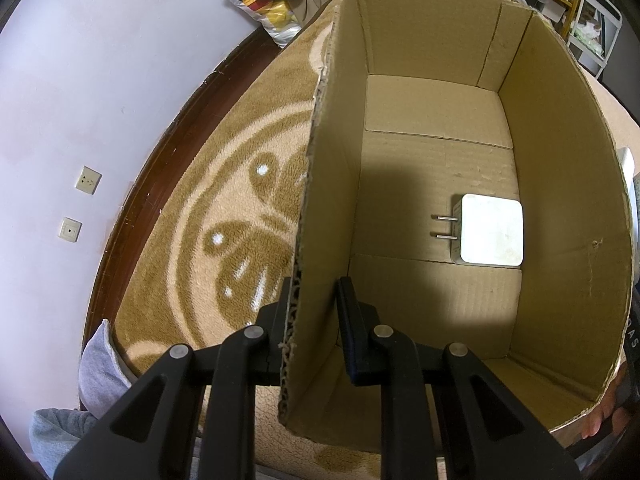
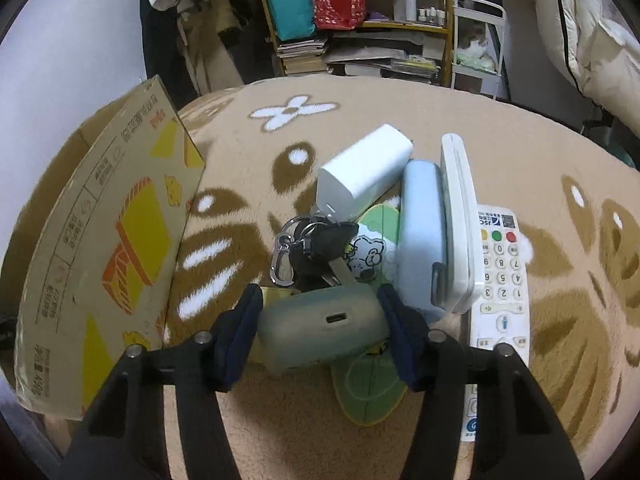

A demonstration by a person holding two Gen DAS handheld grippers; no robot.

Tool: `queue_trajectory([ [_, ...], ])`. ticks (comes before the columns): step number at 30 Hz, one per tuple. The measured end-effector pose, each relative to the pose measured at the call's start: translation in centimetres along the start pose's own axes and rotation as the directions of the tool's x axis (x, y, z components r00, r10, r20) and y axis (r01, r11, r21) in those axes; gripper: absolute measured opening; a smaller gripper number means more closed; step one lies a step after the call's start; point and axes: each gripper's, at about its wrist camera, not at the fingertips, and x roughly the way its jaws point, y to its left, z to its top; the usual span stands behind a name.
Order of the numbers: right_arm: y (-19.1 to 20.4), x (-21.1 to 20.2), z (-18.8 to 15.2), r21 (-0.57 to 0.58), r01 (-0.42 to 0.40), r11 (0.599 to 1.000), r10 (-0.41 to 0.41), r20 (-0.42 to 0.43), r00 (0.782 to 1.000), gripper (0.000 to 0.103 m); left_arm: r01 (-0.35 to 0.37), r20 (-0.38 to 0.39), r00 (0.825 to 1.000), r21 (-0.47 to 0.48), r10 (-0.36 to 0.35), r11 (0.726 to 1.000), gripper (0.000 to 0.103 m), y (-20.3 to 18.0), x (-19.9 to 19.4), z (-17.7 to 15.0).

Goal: Organize rigid objects
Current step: 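Grasp the grey-green earbud case with the right gripper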

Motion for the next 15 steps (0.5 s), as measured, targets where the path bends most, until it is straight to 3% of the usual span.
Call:
queue_trajectory([
  [7,0.3,-0.3,0.2,-0.011,0.007,1.000,-0.006,0.030,1.000,0.061,0.001,-0.001,1.000,-0.001,-0.001,1.000,0.019,0.0,0.0,0.0],
  [15,1.2,-3.2,1.6,-0.013,-0.036,0.999,0.037,0.154,0.987,0.061,-0.008,0.002,1.000,0.009,0.008,1.000,0.019,-0.2,0.0,0.0],
])
